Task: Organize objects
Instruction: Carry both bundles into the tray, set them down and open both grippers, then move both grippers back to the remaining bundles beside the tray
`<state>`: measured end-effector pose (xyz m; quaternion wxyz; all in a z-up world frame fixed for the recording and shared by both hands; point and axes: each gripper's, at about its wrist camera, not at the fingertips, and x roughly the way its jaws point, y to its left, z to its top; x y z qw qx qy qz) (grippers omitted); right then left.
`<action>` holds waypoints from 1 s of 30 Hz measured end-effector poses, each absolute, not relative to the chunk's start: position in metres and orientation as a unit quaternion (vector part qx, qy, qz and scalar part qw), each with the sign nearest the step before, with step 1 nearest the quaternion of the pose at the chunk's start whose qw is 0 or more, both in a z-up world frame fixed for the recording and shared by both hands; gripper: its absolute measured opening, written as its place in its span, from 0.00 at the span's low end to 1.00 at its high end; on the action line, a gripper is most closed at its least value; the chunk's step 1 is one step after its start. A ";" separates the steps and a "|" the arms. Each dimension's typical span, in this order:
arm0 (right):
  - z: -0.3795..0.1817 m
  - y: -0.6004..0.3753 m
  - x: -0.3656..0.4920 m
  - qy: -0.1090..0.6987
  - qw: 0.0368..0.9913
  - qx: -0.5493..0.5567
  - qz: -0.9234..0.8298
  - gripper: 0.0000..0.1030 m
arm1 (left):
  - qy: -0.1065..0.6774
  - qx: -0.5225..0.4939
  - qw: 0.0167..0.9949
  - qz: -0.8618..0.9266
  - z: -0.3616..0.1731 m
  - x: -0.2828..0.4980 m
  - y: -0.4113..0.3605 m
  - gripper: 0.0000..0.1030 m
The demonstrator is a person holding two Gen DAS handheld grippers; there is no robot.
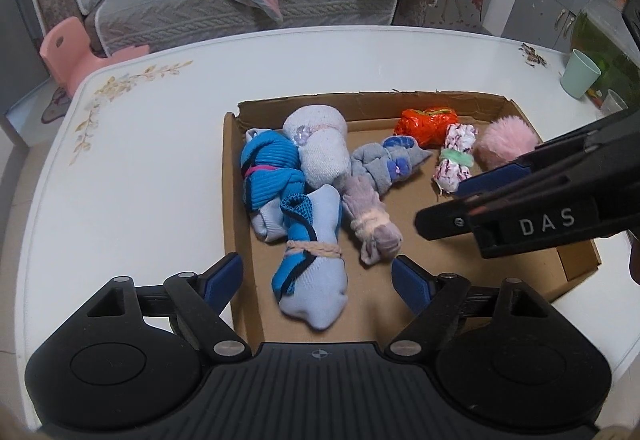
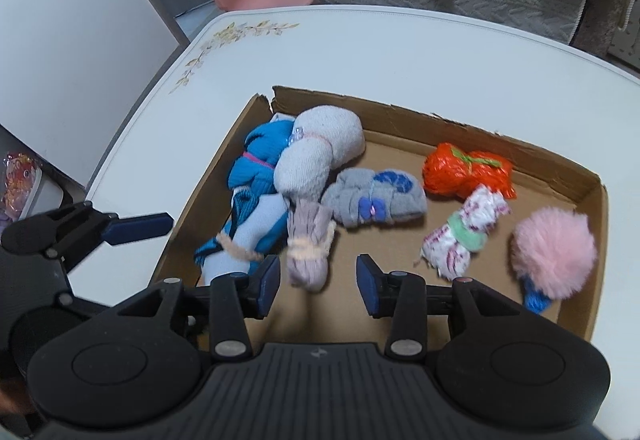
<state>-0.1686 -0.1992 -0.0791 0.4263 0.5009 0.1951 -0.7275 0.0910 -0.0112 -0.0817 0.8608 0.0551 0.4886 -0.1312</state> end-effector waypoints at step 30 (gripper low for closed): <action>-0.041 -0.083 -0.113 0.185 0.404 0.466 -0.765 0.78 | 0.517 0.059 0.841 -0.149 -0.058 -0.002 0.003 0.97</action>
